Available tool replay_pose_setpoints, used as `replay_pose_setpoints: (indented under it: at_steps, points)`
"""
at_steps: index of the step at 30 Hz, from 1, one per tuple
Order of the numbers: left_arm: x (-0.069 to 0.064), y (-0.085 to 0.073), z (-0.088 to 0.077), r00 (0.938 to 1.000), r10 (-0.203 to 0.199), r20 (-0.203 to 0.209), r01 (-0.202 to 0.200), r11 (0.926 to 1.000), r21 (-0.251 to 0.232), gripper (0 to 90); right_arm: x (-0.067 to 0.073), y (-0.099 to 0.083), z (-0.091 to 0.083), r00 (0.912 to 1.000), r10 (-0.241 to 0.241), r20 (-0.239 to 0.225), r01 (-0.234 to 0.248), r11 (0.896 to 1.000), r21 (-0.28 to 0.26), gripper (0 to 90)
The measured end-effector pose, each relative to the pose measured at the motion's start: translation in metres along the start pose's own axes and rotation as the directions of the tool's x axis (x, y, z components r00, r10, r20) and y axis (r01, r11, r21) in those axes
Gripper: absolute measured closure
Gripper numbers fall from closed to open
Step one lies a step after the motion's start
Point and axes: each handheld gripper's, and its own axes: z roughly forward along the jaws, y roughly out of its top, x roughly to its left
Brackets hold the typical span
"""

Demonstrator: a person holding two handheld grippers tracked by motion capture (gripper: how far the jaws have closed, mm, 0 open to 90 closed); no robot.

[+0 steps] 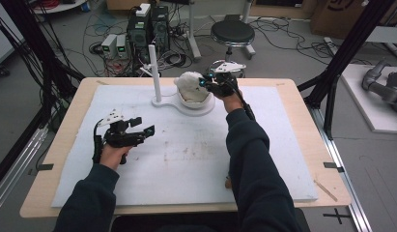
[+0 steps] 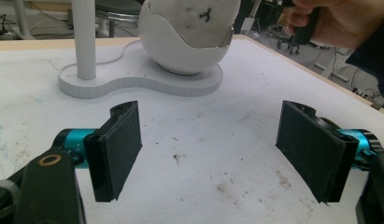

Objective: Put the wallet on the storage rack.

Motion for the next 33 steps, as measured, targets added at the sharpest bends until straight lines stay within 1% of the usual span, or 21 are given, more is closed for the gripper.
replay_pose_setpoints:
  at_steps: [4, 5, 7, 8, 10, 11, 12, 13, 15, 16, 17, 19, 20, 21, 23, 24, 25, 26, 29, 30, 33]
  points:
    - [0.0, 0.0, 0.0, 1.0, -0.007, 0.001, 0.007, 1.0, -0.001, 22.0, -0.002, -0.003, 0.0, 0.9999, 0.009, -0.01, -0.009, 0.999, 0.033, 80.0]
    - [0.0, 0.0, 0.0, 1.0, -0.006, 0.002, 0.006, 1.0, -0.001, 22.0, -0.003, -0.005, -0.002, 1.0, 0.006, -0.006, -0.006, 0.998, 0.066, 80.8]
    - [0.0, 0.0, 0.0, 1.0, -0.006, 0.0, 0.006, 1.0, -0.002, 22.0, -0.004, -0.007, -0.003, 0.9999, 0.007, -0.008, -0.006, 0.997, 0.082, 80.8]
    - [0.0, 0.0, 0.0, 1.0, -0.007, -0.001, 0.007, 1.0, -0.003, 22.1, -0.006, -0.013, -0.006, 0.9999, 0.011, 0.0, -0.011, 0.993, 0.114, 80.6]
    - [0.001, 0.0, -0.001, 1.0, -0.004, -0.007, 0.004, 1.0, -0.003, 22.1, -0.006, -0.017, -0.01, 0.9997, 0.023, 0.001, -0.023, 0.992, 0.128, 76.4]
    - [0.002, 0.0, -0.002, 0.9999, -0.005, -0.012, 0.005, 0.9999, -0.01, 22.1, -0.006, -0.018, -0.013, 0.9998, 0.02, 0.006, -0.021, 0.992, 0.121, 70.5]
    - [0.002, 0.0, -0.002, 0.9999, -0.005, -0.012, 0.005, 0.9999, -0.01, 22.1, -0.006, -0.018, -0.013, 0.9998, 0.02, 0.006, -0.021, 0.992, 0.121, 70.5]
    - [0.003, 0.001, -0.003, 0.9999, -0.004, -0.016, 0.004, 0.9999, -0.014, 22.1, -0.007, -0.019, -0.017, 0.9993, 0.039, -0.001, -0.038, 0.992, 0.121, 63.0]
    - [0.005, 0.001, -0.005, 0.9997, -0.001, -0.024, 0.0, 0.9999, -0.011, 22.1, -0.007, -0.025, -0.034, 0.9975, 0.064, 0.03, -0.066, 0.995, 0.072, 51.3]
    - [0.005, 0.001, -0.005, 0.9996, 0.002, -0.027, -0.002, 1.0, -0.009, 22.0, -0.009, -0.026, -0.038, 0.9962, 0.085, 0.022, -0.086, 0.993, 0.082, 46.7]
    - [0.006, 0.001, -0.006, 0.9995, 0.005, -0.033, -0.005, 1.0, -0.007, 22.0, -0.009, -0.026, -0.038, 0.9962, 0.085, 0.022, -0.086, 0.993, 0.082, 46.7]
    - [0.008, 0.001, -0.007, 0.9991, -0.002, -0.042, 0.001, 0.9999, -0.011, 20.9, -0.012, -0.028, -0.049, 0.989, 0.148, 0.006, -0.148, 0.983, 0.106, 41.6]
    - [0.009, 0.001, -0.008, 0.9991, -0.003, -0.043, 0.002, 0.9999, -0.014, 19.1, -0.01, -0.034, -0.067, 0.9902, 0.139, 0.013, -0.14, 0.988, 0.062, 41.0]
    - [0.01, 0.001, -0.009, 0.9989, 0.0, -0.046, -0.001, 0.9999, -0.011, 18.8, -0.01, -0.036, -0.072, 0.9898, 0.142, 0.013, -0.143, 0.987, 0.076, 36.9]
    - [0.011, 0.001, -0.01, 0.9986, 0.004, -0.052, -0.004, 0.9999, -0.01, 18.8, -0.009, -0.04, -0.083, 0.9854, 0.169, 0.023, -0.17, 0.976, 0.139, 30.7]
    - [0.012, 0.001, -0.011, 0.9982, 0.005, -0.059, -0.005, 0.9999, -0.011, 18.8, -0.009, -0.04, -0.083, 0.9854, 0.169, 0.023, -0.17, 0.976, 0.139, 30.7]
    - [0.013, 0.001, -0.012, 0.9979, 0.009, -0.064, -0.01, 0.9999, -0.012, 18.8, -0.007, -0.045, -0.09, 0.9849, 0.172, 0.024, -0.173, 0.976, 0.131, 30.5]
    - [0.013, 0.001, -0.012, 0.9976, 0.009, -0.068, -0.01, 0.9999, -0.011, 18.8, -0.002, -0.056, -0.103, 0.9857, 0.166, 0.031, -0.168, 0.976, 0.136, 26.1]
    - [0.014, 0.001, -0.014, 0.9971, 0.014, -0.075, -0.014, 0.9999, -0.006, 18.8, 0.004, -0.068, -0.115, 0.985, 0.171, 0.024, -0.172, 0.975, 0.137, 24.9]
    - [0.015, 0.0, -0.015, 0.9969, 0.017, -0.077, -0.017, 0.9998, -0.005, 18.8, 0.009, -0.081, -0.127, 0.989, 0.144, 0.036, -0.147, 0.981, 0.126, 24.9]
    - [0.015, 0.0, -0.018, 0.9959, 0.023, -0.088, -0.024, 0.9997, -0.01, 18.8, 0.014, -0.092, -0.138, 0.9913, 0.116, 0.062, -0.123, 0.985, 0.117, 22.3]
